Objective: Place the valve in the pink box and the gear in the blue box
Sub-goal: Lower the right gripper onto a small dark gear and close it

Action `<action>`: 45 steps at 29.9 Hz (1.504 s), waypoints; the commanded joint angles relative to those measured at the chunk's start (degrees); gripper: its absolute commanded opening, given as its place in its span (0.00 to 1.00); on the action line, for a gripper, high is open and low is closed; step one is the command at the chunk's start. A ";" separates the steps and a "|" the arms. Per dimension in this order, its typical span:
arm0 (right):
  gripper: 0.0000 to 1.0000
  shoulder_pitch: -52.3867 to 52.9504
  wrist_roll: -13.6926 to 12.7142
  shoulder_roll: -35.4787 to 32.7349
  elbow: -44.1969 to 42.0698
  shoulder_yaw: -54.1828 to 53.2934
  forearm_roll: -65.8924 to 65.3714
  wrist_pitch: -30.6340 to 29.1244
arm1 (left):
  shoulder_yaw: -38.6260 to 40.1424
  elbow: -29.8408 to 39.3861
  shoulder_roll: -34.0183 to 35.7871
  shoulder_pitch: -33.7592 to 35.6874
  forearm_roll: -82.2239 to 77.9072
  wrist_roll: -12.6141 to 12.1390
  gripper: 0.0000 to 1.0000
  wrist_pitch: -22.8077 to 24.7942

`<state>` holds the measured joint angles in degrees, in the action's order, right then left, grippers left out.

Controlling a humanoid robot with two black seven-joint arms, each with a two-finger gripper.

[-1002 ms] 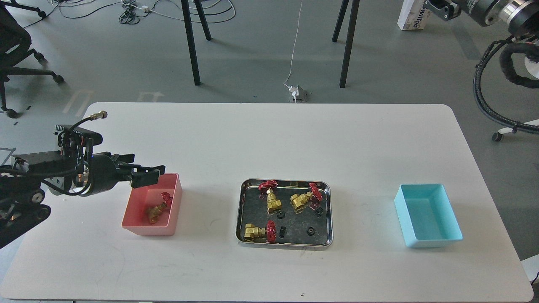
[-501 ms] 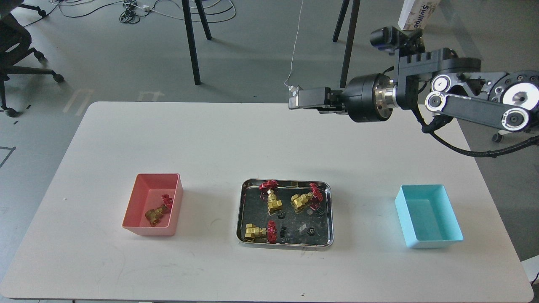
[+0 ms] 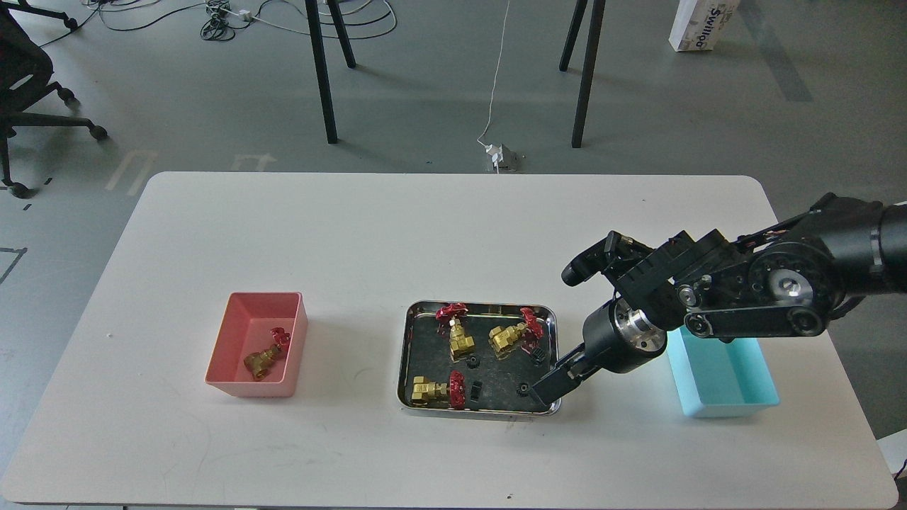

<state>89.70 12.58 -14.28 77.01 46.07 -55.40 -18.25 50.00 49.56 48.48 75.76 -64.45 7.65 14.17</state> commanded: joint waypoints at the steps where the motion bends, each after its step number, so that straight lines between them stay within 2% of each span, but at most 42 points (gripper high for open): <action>1: 0.90 -1.02 0.25 5.39 -4.31 1.65 0.20 2.07 | 0.10 0.01 -0.23 0.17 0.03 0.00 1.00 -0.20; 4: 0.84 -2.86 1.22 9.00 -7.48 3.50 0.20 2.95 | 0.10 -0.08 -0.31 0.17 0.38 0.00 1.00 -0.81; 11: 0.71 -4.80 1.13 13.66 -12.67 3.85 1.43 2.96 | 0.10 -0.08 -0.14 0.26 1.70 0.09 1.00 -0.99; 30: 0.68 -7.00 0.52 14.28 -17.33 7.72 2.49 2.17 | 0.27 -0.61 -0.23 2.11 1.87 0.09 1.00 -0.90; 45: 0.66 -6.30 2.54 14.28 -16.98 7.28 5.39 2.17 | 0.01 -1.49 0.04 3.34 3.63 0.00 1.00 -0.81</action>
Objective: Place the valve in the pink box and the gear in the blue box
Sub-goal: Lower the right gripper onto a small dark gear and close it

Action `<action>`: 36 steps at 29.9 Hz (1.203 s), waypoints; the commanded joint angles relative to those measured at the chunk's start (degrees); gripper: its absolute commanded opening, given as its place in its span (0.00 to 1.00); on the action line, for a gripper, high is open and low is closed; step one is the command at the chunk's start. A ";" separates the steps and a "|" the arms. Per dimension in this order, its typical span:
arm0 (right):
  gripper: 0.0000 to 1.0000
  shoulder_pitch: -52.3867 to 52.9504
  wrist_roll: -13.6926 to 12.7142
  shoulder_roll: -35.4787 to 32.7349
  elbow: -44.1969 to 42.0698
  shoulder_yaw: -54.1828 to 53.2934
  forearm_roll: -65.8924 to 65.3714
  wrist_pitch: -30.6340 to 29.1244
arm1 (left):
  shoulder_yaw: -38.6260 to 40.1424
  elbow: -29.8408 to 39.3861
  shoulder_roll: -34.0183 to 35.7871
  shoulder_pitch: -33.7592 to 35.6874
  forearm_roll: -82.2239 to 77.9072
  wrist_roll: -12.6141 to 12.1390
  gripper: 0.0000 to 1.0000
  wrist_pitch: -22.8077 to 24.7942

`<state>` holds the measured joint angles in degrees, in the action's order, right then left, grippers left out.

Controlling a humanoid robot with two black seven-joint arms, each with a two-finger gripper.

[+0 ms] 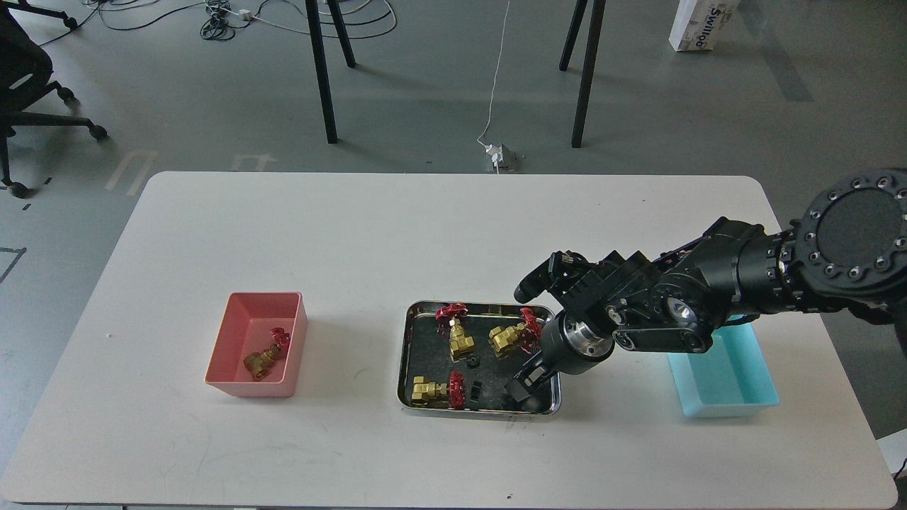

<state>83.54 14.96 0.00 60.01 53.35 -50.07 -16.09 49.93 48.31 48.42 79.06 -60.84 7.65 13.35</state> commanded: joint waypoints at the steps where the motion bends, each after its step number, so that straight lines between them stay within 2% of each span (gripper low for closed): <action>1: 0.66 -0.22 0.16 0.00 0.02 0.00 0.06 0.00 | 0.08 -0.24 0.09 0.13 0.10 -0.01 1.00 0.09; 15: 0.66 -1.53 0.24 0.00 -0.33 0.09 -0.12 0.00 | -0.09 -0.24 0.27 1.53 0.10 -0.01 1.00 0.09; 19: 0.57 -1.53 0.24 0.00 -0.60 0.18 -0.21 0.00 | 0.08 -0.24 0.36 1.62 0.10 -0.01 1.00 0.09; 36: 0.53 -2.76 0.24 0.00 -2.35 0.53 -0.12 0.00 | 0.17 -0.24 2.12 3.03 0.19 -0.01 1.00 0.45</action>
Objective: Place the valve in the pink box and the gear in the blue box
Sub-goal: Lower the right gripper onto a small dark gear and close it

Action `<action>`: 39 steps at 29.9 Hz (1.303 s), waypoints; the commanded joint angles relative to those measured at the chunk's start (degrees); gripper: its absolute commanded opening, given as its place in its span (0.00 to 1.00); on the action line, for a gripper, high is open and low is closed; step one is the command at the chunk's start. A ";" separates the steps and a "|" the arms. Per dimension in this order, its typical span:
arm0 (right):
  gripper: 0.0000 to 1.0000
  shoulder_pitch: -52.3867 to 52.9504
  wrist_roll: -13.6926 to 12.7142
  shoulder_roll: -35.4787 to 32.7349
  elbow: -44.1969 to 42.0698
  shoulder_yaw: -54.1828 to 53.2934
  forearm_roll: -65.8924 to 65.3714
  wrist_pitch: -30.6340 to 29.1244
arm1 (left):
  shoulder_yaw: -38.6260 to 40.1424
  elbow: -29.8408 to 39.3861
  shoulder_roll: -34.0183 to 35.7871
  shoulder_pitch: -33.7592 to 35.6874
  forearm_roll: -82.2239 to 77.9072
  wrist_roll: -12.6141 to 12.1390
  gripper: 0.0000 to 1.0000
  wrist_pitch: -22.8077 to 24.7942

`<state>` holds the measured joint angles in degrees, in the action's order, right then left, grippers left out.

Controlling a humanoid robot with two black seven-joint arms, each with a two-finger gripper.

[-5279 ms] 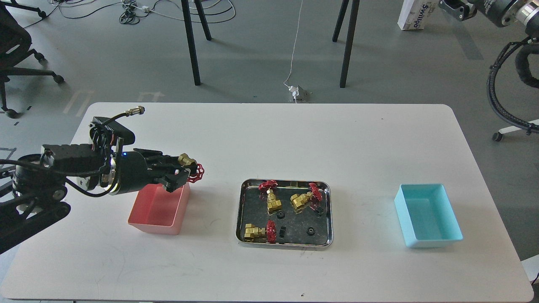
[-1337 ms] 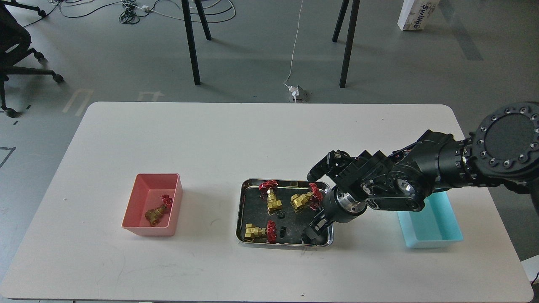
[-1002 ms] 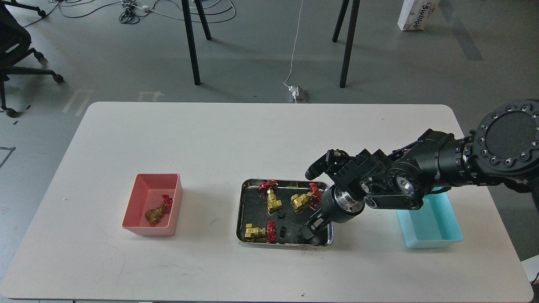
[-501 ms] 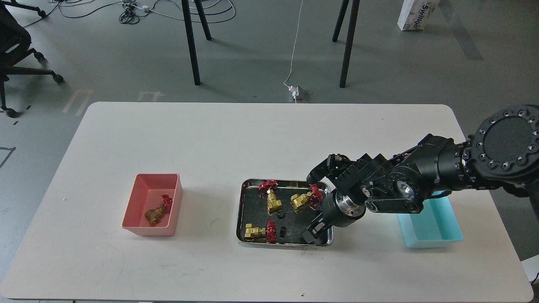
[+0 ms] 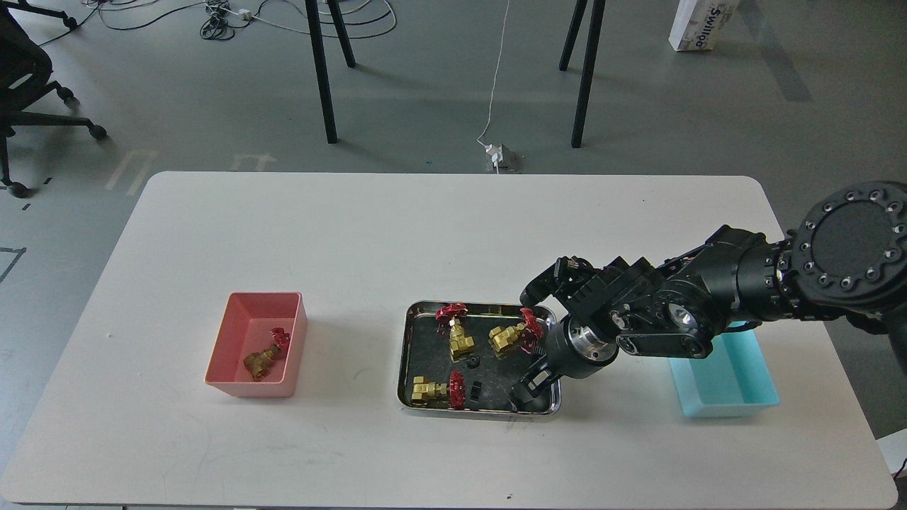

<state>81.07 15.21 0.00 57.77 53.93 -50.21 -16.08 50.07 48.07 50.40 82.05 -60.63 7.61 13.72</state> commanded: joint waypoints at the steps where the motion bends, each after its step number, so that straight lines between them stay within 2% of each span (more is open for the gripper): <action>1: 0.52 -0.29 0.00 0.00 -0.11 -0.05 0.11 0.00 | 0.12 0.00 0.14 0.13 0.07 0.03 1.00 0.08; 8: 0.51 -0.38 1.31 0.00 -0.11 -0.14 0.11 0.44 | -0.23 0.00 0.67 1.27 1.82 -0.05 1.00 0.08; 16: 0.44 -0.65 1.31 0.00 -0.11 -0.23 0.11 0.53 | -0.23 -0.26 1.02 1.27 2.44 -0.23 1.00 0.08; 29: 0.43 -1.61 1.31 0.00 -1.34 -0.22 0.20 0.62 | -0.06 -0.70 1.54 2.06 2.53 -0.23 1.00 0.25; 39: 0.29 -1.53 1.23 0.00 -1.34 -0.23 0.20 0.79 | 0.03 -0.79 1.90 2.07 2.53 -0.23 1.00 0.25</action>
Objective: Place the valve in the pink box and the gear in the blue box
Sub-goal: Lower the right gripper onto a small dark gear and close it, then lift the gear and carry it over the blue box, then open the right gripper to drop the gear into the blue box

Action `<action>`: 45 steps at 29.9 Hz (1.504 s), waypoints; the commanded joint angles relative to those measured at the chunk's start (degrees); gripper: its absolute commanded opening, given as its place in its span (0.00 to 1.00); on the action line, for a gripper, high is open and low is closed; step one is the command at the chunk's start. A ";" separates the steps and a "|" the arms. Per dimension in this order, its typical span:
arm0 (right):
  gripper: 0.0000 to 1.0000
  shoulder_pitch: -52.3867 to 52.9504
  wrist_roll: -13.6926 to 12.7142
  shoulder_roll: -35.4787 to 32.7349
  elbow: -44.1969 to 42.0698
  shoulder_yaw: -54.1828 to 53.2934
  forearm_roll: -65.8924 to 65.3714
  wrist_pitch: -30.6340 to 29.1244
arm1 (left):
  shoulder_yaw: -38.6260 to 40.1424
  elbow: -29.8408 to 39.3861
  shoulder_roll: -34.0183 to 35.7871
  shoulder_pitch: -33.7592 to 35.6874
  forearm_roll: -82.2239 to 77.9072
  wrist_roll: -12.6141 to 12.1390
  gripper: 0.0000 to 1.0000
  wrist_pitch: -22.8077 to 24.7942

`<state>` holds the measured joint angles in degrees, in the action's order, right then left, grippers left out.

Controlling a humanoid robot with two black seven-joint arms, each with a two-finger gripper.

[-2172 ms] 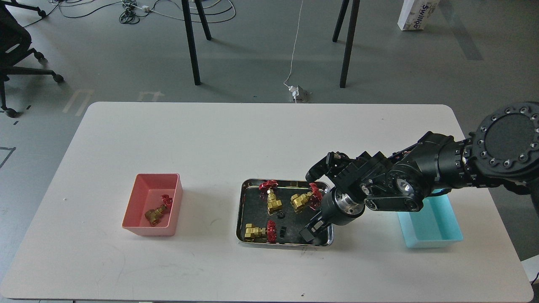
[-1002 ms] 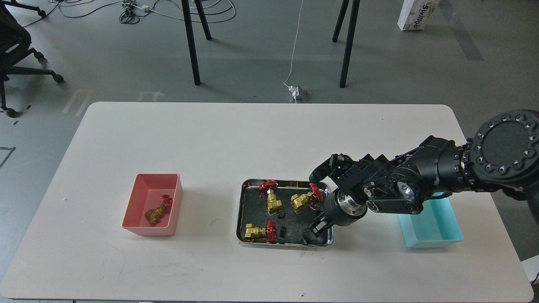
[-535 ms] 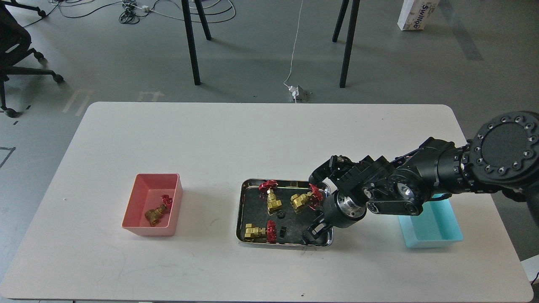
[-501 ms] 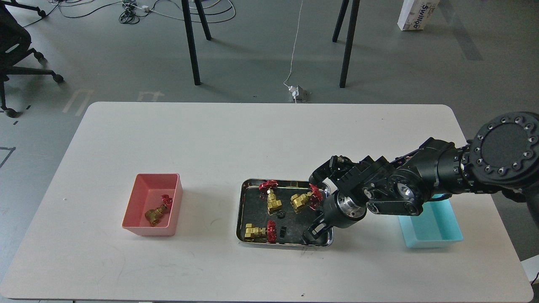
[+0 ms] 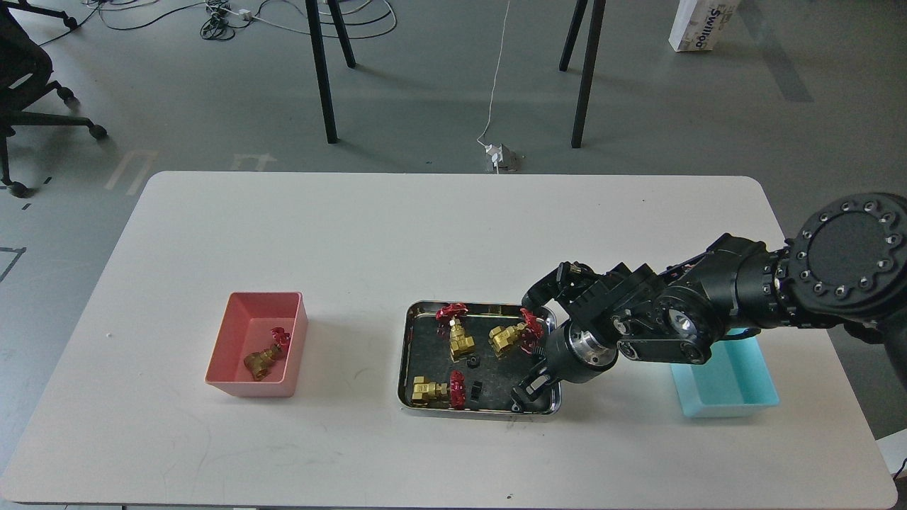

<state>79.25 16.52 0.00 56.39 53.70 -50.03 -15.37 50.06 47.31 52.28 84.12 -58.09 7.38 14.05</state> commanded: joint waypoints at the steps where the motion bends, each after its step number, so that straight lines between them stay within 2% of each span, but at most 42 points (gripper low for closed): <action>1: 0.28 0.38 -0.09 0.00 0.04 0.00 0.02 0.07 | 0.04 -0.03 0.01 -0.01 0.00 0.00 1.00 -0.07; 11: 0.14 1.08 -0.44 0.00 0.21 -0.09 0.02 -0.01 | 0.04 -0.03 0.10 0.08 0.00 0.00 1.00 -0.07; 16: 0.13 5.90 -0.18 0.00 1.88 -1.05 1.07 -0.19 | -0.05 0.06 0.10 -0.01 0.00 0.00 1.00 -0.07; 20: 0.13 11.71 -0.18 -0.87 8.10 -5.88 2.31 -0.72 | -0.40 -0.03 0.01 -0.09 0.00 0.00 1.00 -0.07; 28: 0.13 15.50 -0.18 -31.61 21.39 -5.10 -1.72 -2.47 | -0.57 0.06 -0.87 -0.36 0.00 0.00 1.00 -0.33; 32: 0.13 14.01 -0.18 -40.50 21.92 -4.49 -5.68 -2.65 | -0.57 -0.03 -1.30 -0.53 0.61 0.00 1.00 -0.60; 36: 0.15 8.83 -0.09 -44.56 21.22 -4.31 -7.53 -2.56 | -0.66 0.06 -1.75 -0.45 2.11 0.00 1.00 -0.69; 45: 0.20 1.70 -0.09 -44.03 12.35 -4.75 -8.33 -1.95 | -0.66 -0.03 -1.48 0.08 2.28 0.00 1.00 -0.34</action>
<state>82.61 16.40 -44.18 71.80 48.95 -58.28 -17.29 49.39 47.33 50.58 84.04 -55.82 7.38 13.47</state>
